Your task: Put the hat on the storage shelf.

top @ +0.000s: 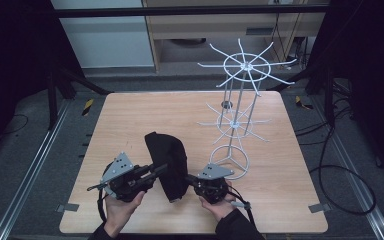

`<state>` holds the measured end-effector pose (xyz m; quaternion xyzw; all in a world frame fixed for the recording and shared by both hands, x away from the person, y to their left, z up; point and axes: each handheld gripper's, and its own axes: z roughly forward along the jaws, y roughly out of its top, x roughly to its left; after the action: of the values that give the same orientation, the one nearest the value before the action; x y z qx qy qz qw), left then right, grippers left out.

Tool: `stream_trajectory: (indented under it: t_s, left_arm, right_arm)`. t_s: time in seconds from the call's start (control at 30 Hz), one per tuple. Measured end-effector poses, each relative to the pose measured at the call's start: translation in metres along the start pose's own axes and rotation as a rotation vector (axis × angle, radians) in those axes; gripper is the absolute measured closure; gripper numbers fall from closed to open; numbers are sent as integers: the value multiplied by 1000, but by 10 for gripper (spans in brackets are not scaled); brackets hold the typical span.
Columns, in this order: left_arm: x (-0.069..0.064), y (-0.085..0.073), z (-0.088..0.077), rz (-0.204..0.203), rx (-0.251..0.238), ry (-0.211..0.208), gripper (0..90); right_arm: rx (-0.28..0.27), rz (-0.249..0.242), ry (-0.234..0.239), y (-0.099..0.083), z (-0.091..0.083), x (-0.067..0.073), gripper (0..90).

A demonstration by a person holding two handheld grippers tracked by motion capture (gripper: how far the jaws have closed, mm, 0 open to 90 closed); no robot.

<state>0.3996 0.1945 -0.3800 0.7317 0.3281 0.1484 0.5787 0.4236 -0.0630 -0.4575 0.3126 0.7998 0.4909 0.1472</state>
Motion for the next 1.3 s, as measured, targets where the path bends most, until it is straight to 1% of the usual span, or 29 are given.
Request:
stream_trajectory:
  t_s: [0.03,0.07,0.1,0.13,0.2,0.27,0.3,0.33,0.37,0.47,0.5,0.53,0.57,0.6,0.67,0.7,0.73,0.77,0.8,0.83,0.87,0.93,1.03,1.1,1.13,1.17,1.23,1.27,1.3]
  left_arm:
    - [3,-2,-2,1,9,13,752]
    - [9,-7,-4,-2,29,36,744]
    - [9,-7,-4,-2,29,36,735]
    - [14,-12,-5,-11,47,52,725]
    - [19,-16,-5,-23,60,62,716]
    - [21,-20,-5,-18,76,80,701]
    - [21,-20,-5,-18,76,80,691]
    - [24,-25,-6,-11,94,100,677]
    - [24,-25,-6,-11,94,100,668]
    - [31,-34,-10,-9,123,135,646]
    - [31,-34,-10,-9,123,135,637]
    - [35,-37,-12,-9,132,152,626]
    - [35,-37,-12,-9,132,152,613]
    - [37,-38,-13,-4,138,172,589]
    - [42,-43,-13,4,158,225,565]
    - [42,-43,-13,4,158,225,560]
    - [45,-46,-14,10,177,247,560]
    - [49,-50,-14,9,198,276,550]
    - [49,-50,-14,9,198,276,540]
    - [52,-52,-14,8,204,287,540]
    - [55,-55,-14,1,214,292,532]
    - [61,-59,-14,-11,227,308,532]
    - [64,-59,-14,-24,223,323,525]
    - [65,-58,-16,-25,216,334,516]
    - [65,-58,-16,-25,216,334,512]
    - [66,-58,-18,-31,205,347,509]
    - [67,-57,-18,-32,203,351,507]
    - [68,-57,-20,-39,196,362,507]
    - [69,-57,-21,-45,194,362,507]
  right_arm:
    - [2,0,-5,1,-1,-1,874]
    - [7,-3,-6,1,-2,-2,874]
    - [7,-3,-6,1,-2,-2,874]
    - [20,-8,-12,2,-3,-2,874]
    - [36,-18,-17,2,-3,0,874]
    - [49,-27,-12,3,-2,1,874]
    - [49,-27,-12,3,-2,1,874]
    - [64,-36,-10,3,0,3,873]
    - [64,-36,-10,3,0,3,873]
    - [76,-35,-8,3,3,5,873]
    - [76,-35,-8,3,3,5,873]
    - [72,-37,-5,3,3,6,872]
    - [72,-37,-5,3,3,6,872]
    - [66,-33,1,4,4,7,872]
    - [65,-30,5,4,4,8,871]
    - [65,-30,5,4,4,8,871]
    - [63,-29,6,4,5,8,871]
    - [54,-20,16,4,6,9,868]
    - [50,-16,22,4,6,9,867]
    - [50,-16,22,4,6,9,867]
    - [43,-11,33,4,8,10,866]
    - [41,-13,30,4,10,12,867]
    - [33,-15,26,5,14,14,868]
    - [25,-17,27,5,17,15,867]
    - [22,-20,26,5,18,17,865]
    - [18,-28,24,6,19,18,864]
    - [10,-38,24,5,21,20,857]
    - [5,-46,20,5,23,21,851]
    - [2,-50,20,5,23,22,844]
